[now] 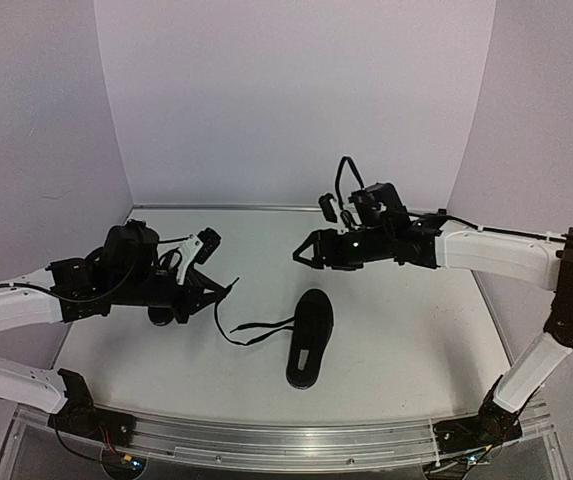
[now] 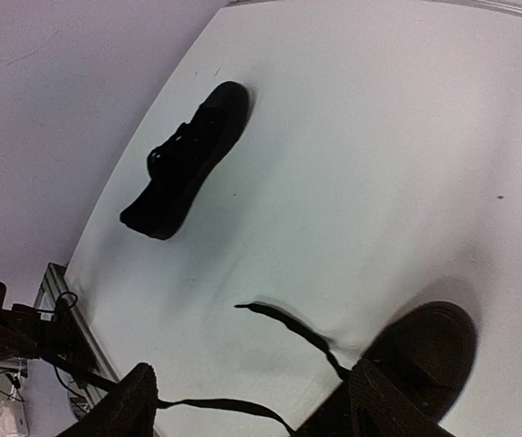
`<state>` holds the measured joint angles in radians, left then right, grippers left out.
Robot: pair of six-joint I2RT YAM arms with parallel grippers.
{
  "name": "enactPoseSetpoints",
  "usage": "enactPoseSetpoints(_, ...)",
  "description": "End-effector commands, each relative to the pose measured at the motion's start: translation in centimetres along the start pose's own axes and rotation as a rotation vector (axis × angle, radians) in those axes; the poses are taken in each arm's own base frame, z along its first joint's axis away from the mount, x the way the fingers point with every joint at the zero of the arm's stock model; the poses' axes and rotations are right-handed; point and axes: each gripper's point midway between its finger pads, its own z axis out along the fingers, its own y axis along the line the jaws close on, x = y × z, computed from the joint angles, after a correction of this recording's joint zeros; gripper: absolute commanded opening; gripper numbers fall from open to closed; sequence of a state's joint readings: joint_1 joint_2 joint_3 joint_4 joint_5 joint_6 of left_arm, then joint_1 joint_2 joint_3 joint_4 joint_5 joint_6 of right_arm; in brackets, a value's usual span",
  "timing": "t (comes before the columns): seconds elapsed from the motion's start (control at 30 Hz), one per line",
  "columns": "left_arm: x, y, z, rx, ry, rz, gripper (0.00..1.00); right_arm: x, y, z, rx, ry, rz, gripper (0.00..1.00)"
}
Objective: Tie the shoes
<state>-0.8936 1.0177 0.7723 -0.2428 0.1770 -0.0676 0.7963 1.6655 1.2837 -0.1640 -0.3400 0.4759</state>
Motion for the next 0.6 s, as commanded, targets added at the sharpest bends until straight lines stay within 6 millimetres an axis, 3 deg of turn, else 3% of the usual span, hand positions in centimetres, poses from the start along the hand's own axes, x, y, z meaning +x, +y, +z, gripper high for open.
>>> enactPoseSetpoints(0.0,-1.0,0.8,2.2,-0.031,-0.018,0.062,0.00,3.3,-3.1,-0.3,0.079,0.072,0.000,0.62)
enactPoseSetpoints(0.17,-1.5,1.9,5.4,-0.061,-0.008,0.127,0.00,6.7,-5.5,1.5,0.123,0.168,0.000,0.48)
enactPoseSetpoints(0.3,-1.8,2.9,7.5,-0.085,-0.011,0.137,0.00,8.6,-6.3,3.1,0.115,0.239,-0.007,0.44)
enactPoseSetpoints(0.57,-3.8,6.5,9.2,-0.130,-0.095,-0.025,0.00,9.9,-7.5,3.4,0.154,0.279,-0.014,0.42)
